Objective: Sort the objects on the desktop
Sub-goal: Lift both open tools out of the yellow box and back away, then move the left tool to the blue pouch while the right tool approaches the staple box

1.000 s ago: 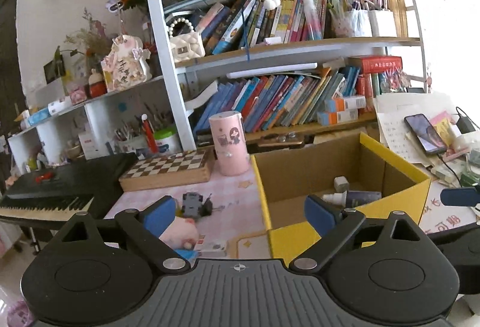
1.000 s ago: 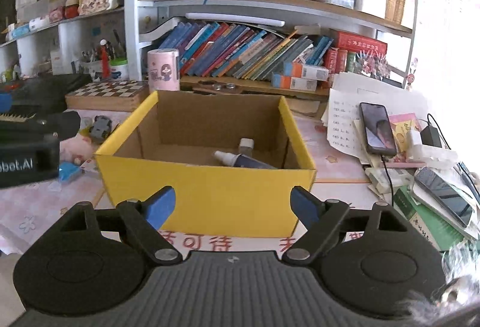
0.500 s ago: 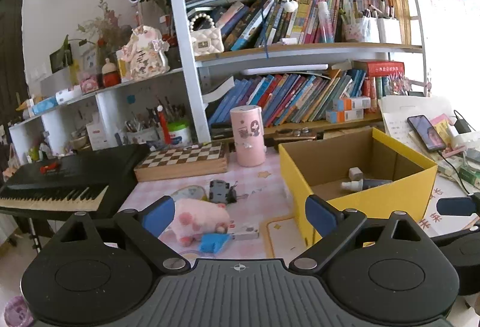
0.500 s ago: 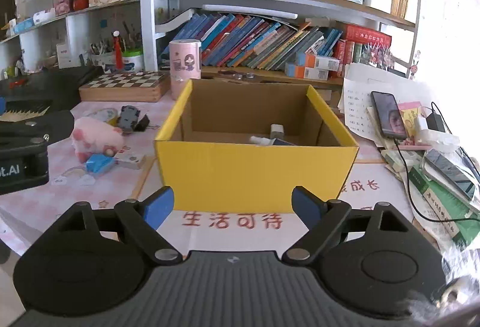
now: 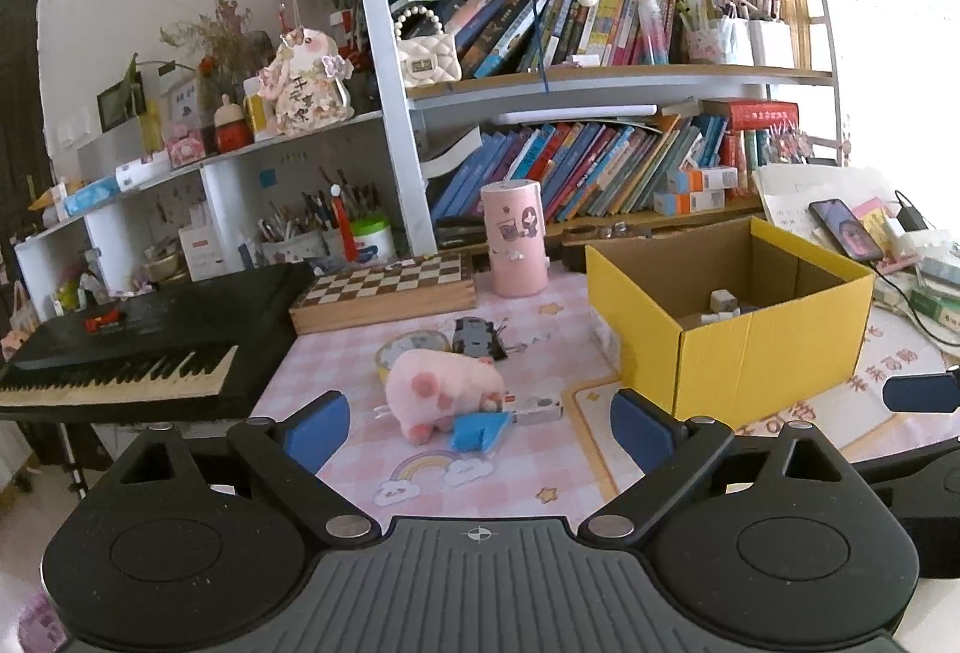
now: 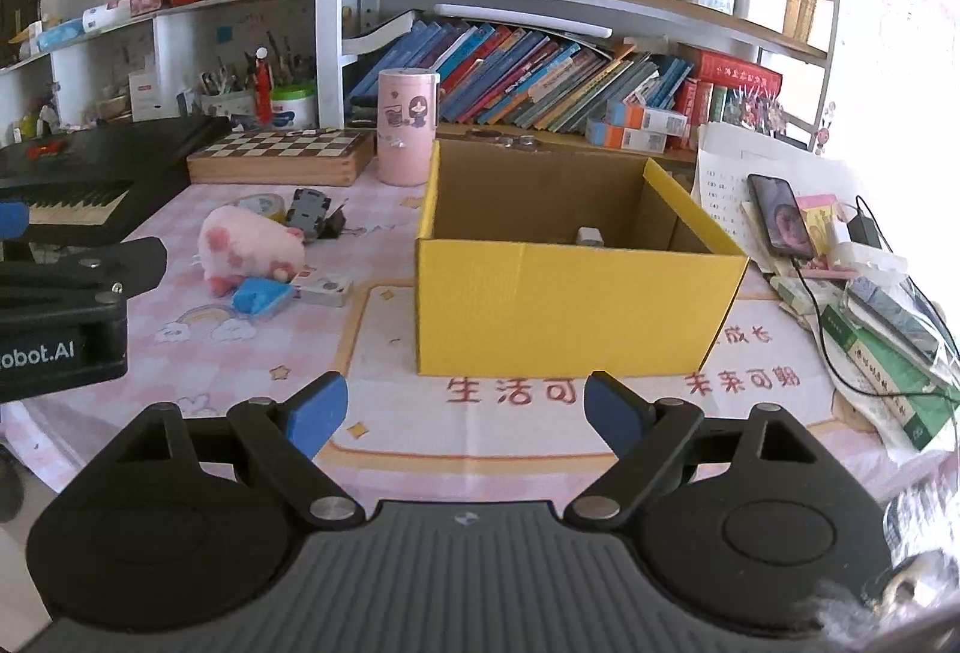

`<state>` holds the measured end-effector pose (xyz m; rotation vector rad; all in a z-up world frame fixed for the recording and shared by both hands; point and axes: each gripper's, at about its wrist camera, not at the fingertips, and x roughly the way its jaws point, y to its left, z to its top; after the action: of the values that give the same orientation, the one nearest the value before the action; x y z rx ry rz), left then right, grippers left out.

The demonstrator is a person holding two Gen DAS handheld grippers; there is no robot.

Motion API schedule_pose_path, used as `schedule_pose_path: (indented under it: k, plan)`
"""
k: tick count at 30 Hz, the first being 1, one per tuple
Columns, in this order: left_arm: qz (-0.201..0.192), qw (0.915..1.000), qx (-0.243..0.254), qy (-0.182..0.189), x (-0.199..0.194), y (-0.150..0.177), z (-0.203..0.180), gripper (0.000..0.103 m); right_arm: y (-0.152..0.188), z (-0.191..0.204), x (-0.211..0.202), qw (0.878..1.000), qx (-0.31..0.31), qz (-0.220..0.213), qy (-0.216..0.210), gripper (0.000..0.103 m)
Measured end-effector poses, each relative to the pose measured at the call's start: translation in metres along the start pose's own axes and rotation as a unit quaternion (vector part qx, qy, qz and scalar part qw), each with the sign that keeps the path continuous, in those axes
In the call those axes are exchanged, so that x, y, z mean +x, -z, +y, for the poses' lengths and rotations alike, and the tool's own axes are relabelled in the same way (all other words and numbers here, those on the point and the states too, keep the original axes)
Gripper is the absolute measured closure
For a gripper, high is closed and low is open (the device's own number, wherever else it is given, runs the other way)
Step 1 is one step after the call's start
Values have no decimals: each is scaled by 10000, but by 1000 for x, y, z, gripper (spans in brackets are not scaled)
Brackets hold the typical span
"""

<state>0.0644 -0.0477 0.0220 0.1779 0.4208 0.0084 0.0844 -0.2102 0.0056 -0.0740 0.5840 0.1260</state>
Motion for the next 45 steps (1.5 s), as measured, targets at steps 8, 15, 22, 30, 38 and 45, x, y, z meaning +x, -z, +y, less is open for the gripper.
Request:
schedule_pose_path:
  k: [8, 15, 22, 30, 38, 45]
  plan:
    - [-14, 10000, 86, 22, -11, 10, 19, 7, 12, 19, -9, 9997, 199, 121, 25, 17]
    - [-69, 9999, 104, -10, -21, 17, 32, 7, 19, 37, -17, 9997, 165, 166, -34, 16]
    - [130, 9999, -52, -42, -21, 28, 50, 7, 22, 57, -13, 9992, -22, 374, -109, 15]
    - [417, 9989, -194, -114, -17, 36, 71, 7, 18, 76, -8, 9987, -135, 440, -224, 15]
    - [471, 9986, -243, -85, -18, 42, 83, 7, 17, 95, -11, 9980, -282, 438, -357, 16]
    - [605, 9976, -299, -156, -11, 44, 89, 7, 13, 103, 0, 9970, -363, 521, -446, 16]
